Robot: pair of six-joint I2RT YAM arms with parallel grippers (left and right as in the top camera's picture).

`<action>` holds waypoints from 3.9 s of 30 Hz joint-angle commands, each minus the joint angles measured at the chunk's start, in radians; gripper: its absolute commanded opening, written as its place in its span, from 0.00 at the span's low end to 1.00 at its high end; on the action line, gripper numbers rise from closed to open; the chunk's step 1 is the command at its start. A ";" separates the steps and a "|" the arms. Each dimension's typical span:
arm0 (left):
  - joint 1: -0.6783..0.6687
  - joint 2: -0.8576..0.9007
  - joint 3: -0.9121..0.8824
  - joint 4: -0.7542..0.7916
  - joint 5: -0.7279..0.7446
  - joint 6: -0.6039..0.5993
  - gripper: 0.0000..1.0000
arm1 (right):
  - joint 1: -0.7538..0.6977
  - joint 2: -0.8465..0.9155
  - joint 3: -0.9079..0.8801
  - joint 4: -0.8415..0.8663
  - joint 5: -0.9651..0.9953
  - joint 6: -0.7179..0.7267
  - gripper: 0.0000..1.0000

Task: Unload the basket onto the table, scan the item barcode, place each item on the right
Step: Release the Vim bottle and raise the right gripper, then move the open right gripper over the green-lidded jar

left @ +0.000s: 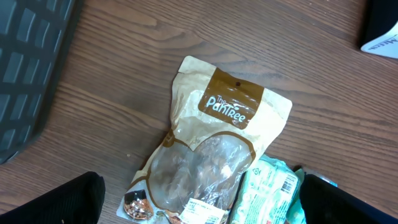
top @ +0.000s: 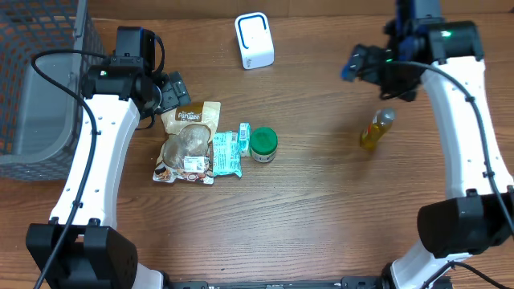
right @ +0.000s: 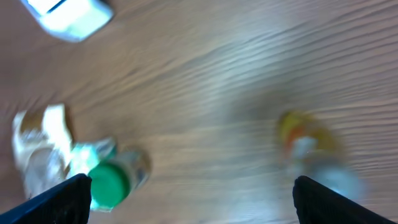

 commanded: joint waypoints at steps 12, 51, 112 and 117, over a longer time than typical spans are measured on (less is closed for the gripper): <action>-0.002 -0.006 0.012 0.000 -0.007 0.004 1.00 | 0.358 -0.004 -0.211 0.174 0.100 0.213 1.00; -0.002 -0.006 0.012 0.000 -0.006 0.003 1.00 | 0.507 -0.004 -0.544 0.602 0.137 0.235 1.00; -0.002 -0.006 0.012 0.000 -0.006 0.003 1.00 | 0.563 0.001 -0.545 0.632 0.356 0.443 1.00; -0.002 -0.006 0.012 0.000 -0.007 0.003 1.00 | 0.596 0.018 -0.545 0.640 0.376 0.443 1.00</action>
